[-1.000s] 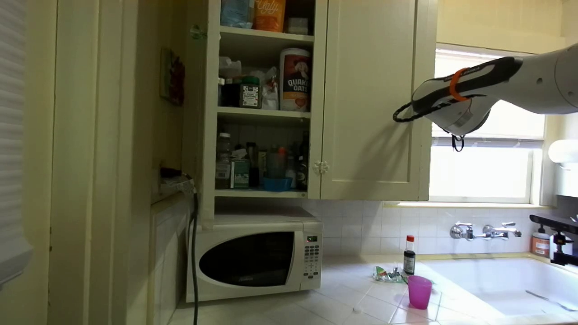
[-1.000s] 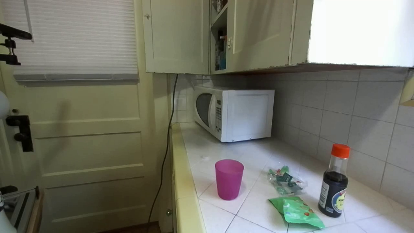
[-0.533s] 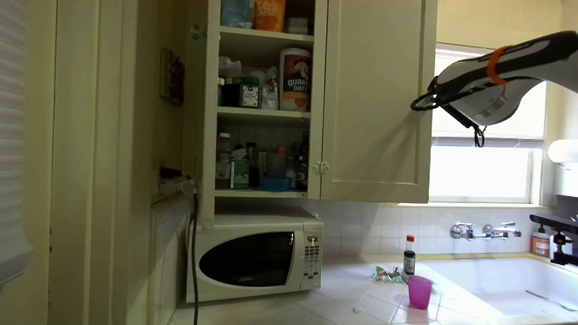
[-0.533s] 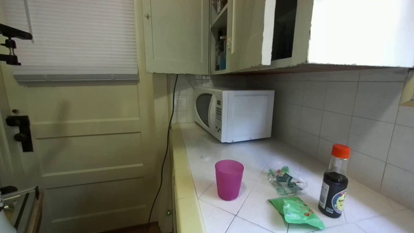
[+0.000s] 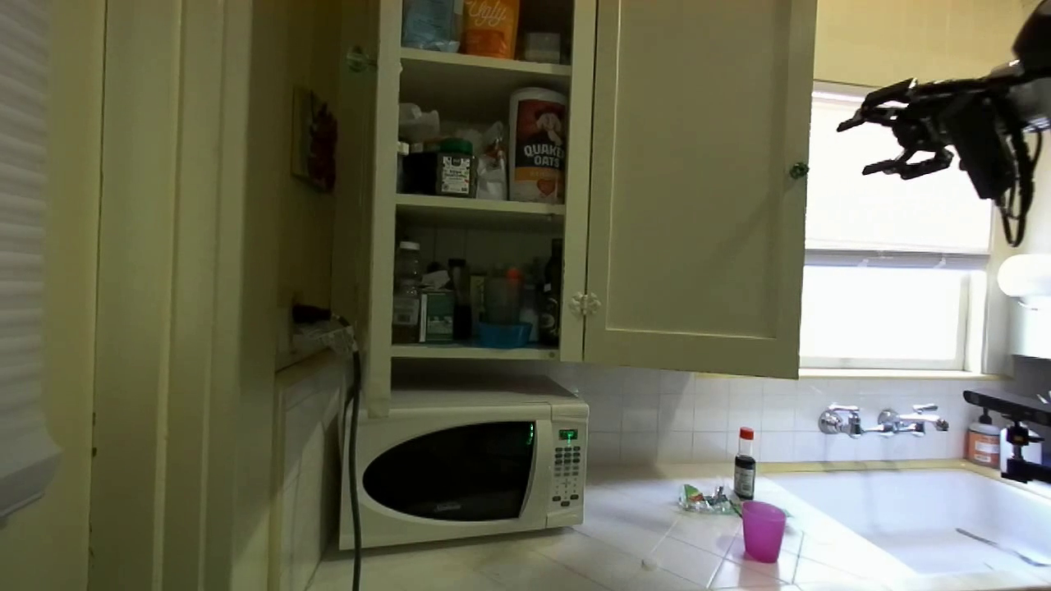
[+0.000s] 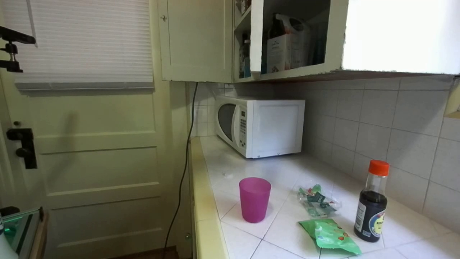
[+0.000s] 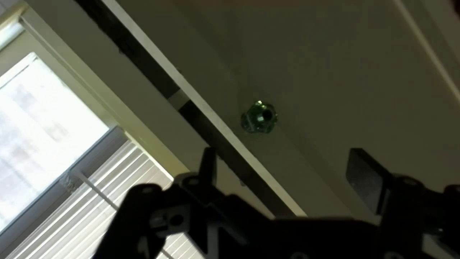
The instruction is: Open up the drawer and place an object in there and it was not done smoothly
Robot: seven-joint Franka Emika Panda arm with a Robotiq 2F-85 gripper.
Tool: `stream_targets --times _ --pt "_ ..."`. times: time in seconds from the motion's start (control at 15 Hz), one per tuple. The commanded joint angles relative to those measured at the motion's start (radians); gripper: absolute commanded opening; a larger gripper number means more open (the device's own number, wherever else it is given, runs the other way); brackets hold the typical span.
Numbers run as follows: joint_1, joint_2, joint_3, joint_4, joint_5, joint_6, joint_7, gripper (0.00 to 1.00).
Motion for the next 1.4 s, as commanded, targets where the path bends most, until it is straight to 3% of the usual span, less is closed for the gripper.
stream_targets --times 0.0,0.13,0.33,0.6,0.73,0.87,0.93,1.0,1.33 --pt "0.039 -0.172 -0.044 -0.017 -0.007 -0.253 0.018 1.0" --pt "0.004 -0.2 -0.055 -0.001 -0.038 -0.339 0.01 1.0" --pt "0.026 -0.233 -0.117 -0.02 -0.085 -0.295 -0.118 1.0" --pt "0.195 -0.215 -0.25 0.031 -0.113 -0.294 -0.377 1.0" --pt "0.317 -0.194 -0.306 0.101 -0.113 -0.326 -0.467 1.0" --pt "0.425 -0.156 -0.335 0.171 -0.117 -0.313 -0.524 1.0" --pt "0.447 -0.131 -0.335 0.187 -0.107 -0.274 -0.528 1.0" --pt "0.364 -0.171 -0.308 0.11 -0.11 -0.29 -0.491 1.0" --pt "0.344 -0.126 -0.297 0.126 -0.102 -0.269 -0.47 1.0"
